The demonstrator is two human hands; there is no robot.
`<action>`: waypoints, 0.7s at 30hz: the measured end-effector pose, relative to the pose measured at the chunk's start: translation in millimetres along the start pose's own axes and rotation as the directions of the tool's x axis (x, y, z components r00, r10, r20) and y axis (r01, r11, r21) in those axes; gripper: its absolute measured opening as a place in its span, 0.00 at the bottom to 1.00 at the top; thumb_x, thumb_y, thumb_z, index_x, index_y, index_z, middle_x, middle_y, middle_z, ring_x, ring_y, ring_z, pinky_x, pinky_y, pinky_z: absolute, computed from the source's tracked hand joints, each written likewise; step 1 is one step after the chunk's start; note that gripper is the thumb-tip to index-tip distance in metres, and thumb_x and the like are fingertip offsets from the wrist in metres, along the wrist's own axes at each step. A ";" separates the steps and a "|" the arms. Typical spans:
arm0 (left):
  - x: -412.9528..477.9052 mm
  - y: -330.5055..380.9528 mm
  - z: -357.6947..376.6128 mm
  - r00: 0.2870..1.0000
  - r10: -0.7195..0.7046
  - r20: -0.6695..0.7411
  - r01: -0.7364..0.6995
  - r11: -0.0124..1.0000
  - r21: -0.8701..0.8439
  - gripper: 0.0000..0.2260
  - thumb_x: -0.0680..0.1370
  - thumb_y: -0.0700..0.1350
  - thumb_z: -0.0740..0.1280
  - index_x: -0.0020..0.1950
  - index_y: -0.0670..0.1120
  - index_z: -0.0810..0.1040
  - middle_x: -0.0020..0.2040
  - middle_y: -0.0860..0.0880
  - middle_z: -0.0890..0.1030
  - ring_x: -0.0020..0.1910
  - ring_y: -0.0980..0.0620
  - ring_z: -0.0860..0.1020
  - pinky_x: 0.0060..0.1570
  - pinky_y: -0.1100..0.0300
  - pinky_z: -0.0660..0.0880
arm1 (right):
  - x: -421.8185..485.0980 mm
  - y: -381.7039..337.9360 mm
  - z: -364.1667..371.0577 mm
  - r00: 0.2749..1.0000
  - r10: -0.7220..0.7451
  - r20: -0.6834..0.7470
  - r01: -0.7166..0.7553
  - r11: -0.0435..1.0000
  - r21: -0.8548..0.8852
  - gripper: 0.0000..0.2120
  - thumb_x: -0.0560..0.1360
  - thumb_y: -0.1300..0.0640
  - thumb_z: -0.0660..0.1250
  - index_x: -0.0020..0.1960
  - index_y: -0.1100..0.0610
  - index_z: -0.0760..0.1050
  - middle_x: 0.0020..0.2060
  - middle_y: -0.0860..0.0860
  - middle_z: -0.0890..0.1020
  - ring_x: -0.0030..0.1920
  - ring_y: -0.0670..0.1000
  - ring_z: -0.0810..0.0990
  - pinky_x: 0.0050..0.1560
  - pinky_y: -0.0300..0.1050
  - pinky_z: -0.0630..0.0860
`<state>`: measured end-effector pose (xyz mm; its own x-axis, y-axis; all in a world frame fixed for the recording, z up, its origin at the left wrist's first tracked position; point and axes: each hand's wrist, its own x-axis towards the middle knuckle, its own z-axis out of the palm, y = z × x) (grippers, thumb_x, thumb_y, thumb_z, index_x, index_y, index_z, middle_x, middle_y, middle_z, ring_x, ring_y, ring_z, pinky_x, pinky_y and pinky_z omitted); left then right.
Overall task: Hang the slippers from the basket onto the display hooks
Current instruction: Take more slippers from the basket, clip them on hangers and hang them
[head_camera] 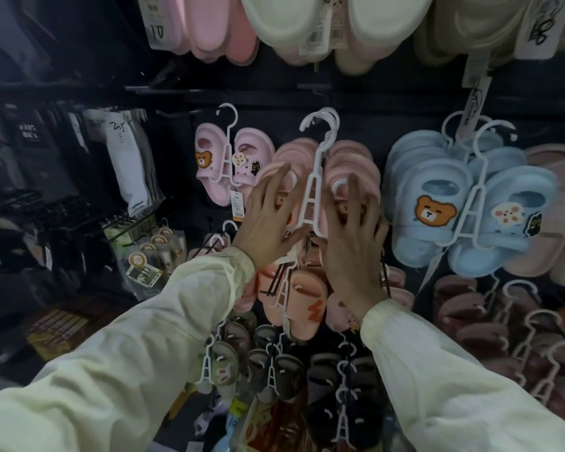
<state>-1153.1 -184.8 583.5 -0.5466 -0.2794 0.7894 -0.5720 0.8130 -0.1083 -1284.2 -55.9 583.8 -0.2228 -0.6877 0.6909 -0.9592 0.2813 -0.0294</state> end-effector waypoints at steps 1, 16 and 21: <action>0.2 1.7 -1.0 1.000 0.008 0.002 -0.008 1.000 0.006 0.35 0.77 0.58 0.69 0.78 0.42 0.63 0.77 0.35 0.58 0.72 0.34 0.63 0.71 0.40 0.61 | -1.2 -0.7 0.6 1.000 0.011 -0.001 -0.011 1.000 0.017 0.36 0.78 0.44 0.58 0.81 0.48 0.48 0.80 0.57 0.48 0.75 0.67 0.55 0.65 0.67 0.65; -34.3 19.7 -11.2 0.992 -0.090 0.086 0.097 0.992 -0.081 0.35 0.81 0.56 0.64 0.81 0.45 0.54 0.81 0.38 0.46 0.79 0.36 0.42 0.76 0.36 0.51 | -44.7 1.8 -6.3 0.998 0.017 0.059 -0.017 1.000 0.006 0.38 0.78 0.41 0.64 0.81 0.50 0.49 0.80 0.59 0.48 0.78 0.65 0.51 0.69 0.69 0.60; -49.6 34.8 -20.7 0.990 -0.115 0.075 0.125 0.981 -0.146 0.34 0.80 0.56 0.65 0.81 0.43 0.55 0.80 0.36 0.46 0.79 0.36 0.42 0.76 0.38 0.48 | -63.2 -0.8 -15.4 0.997 0.017 0.074 -0.018 1.000 0.007 0.39 0.78 0.42 0.64 0.81 0.50 0.48 0.80 0.58 0.46 0.78 0.64 0.50 0.70 0.70 0.59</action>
<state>-1133.3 -132.0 553.1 -0.5213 -0.4090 0.7490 -0.5407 0.8373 0.0809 -1266.7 -2.3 551.3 -0.2515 -0.7302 0.6352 -0.9563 0.2886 -0.0468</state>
